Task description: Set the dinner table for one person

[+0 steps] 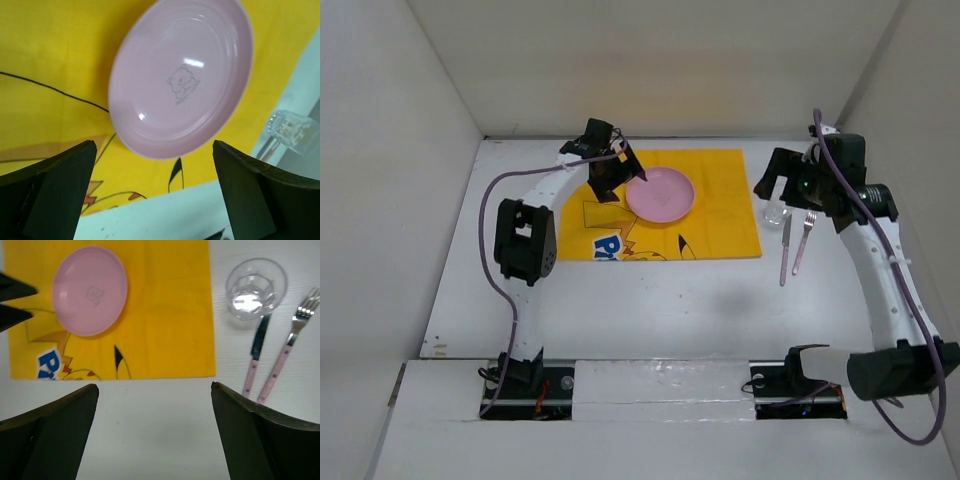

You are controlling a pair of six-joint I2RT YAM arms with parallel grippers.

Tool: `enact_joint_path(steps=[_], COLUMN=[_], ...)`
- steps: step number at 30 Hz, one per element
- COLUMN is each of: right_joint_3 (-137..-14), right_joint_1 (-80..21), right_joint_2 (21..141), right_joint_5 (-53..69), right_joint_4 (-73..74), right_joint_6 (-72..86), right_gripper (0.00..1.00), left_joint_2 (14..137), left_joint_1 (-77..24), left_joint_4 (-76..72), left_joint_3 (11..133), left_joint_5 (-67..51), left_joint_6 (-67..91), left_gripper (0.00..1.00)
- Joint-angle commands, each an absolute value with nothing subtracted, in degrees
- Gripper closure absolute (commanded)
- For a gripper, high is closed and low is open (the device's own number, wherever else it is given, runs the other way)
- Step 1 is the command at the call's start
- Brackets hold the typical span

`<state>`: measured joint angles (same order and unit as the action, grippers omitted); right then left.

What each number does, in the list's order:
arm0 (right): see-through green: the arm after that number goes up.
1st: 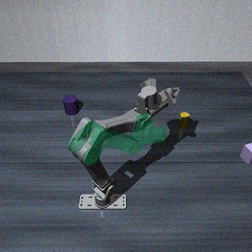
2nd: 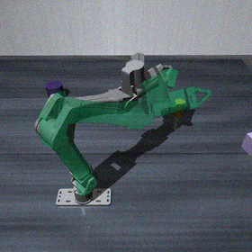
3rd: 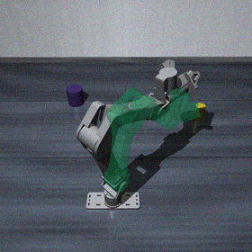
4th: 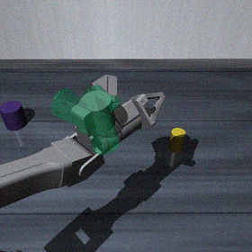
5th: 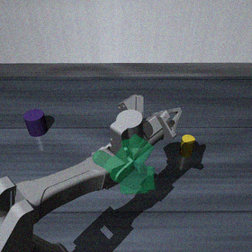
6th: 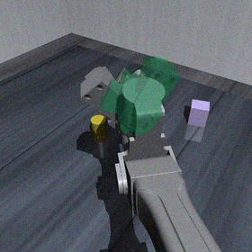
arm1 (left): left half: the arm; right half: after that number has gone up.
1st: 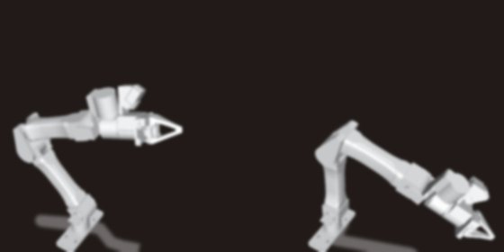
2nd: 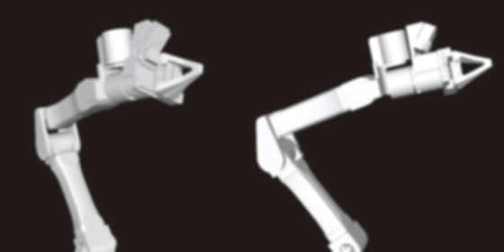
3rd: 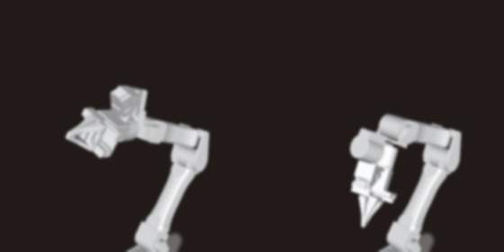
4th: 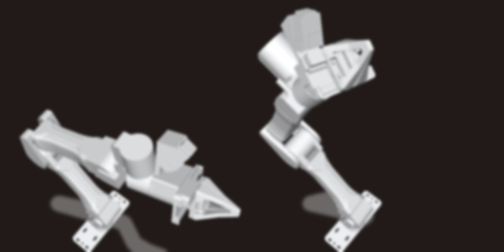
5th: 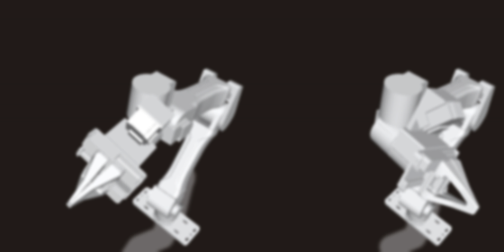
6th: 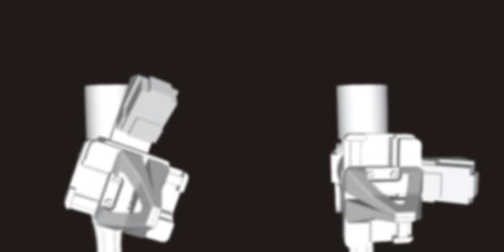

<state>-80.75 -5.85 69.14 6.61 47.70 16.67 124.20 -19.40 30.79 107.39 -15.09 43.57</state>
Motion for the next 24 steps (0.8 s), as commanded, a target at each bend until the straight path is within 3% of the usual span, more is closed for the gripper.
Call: enact_joint_path(steps=[1,8,13,24], right_joint_3=[-85.60,-90.09,-92.11,-91.59], right_joint_1=[-2.30,6.32,10.01,11.78], right_joint_2=[74.25,85.24,93.67,104.50], right_joint_5=[0.10,-9.76,-8.62,-0.71], right_joint_4=[47.37,49.39,47.12,40.00], right_joint_6=[13.72,13.19,13.18,15.46], right_gripper=[0.00,0.06,0.21,0.35], left_joint_2=[115.23,109.26,102.49,91.94], left_joint_1=[-19.25,-19.25,-18.02,-16.26], left_joint_4=[33.04,43.32,44.99,42.28], left_joint_3=[108.46,115.05,105.94,88.42], left_joint_5=[-16.35,-15.29,-18.46,-20.21], left_joint_6=[42.63,35.34,29.28,26.02], left_gripper=[0.00,0.00,0.00,0.00])
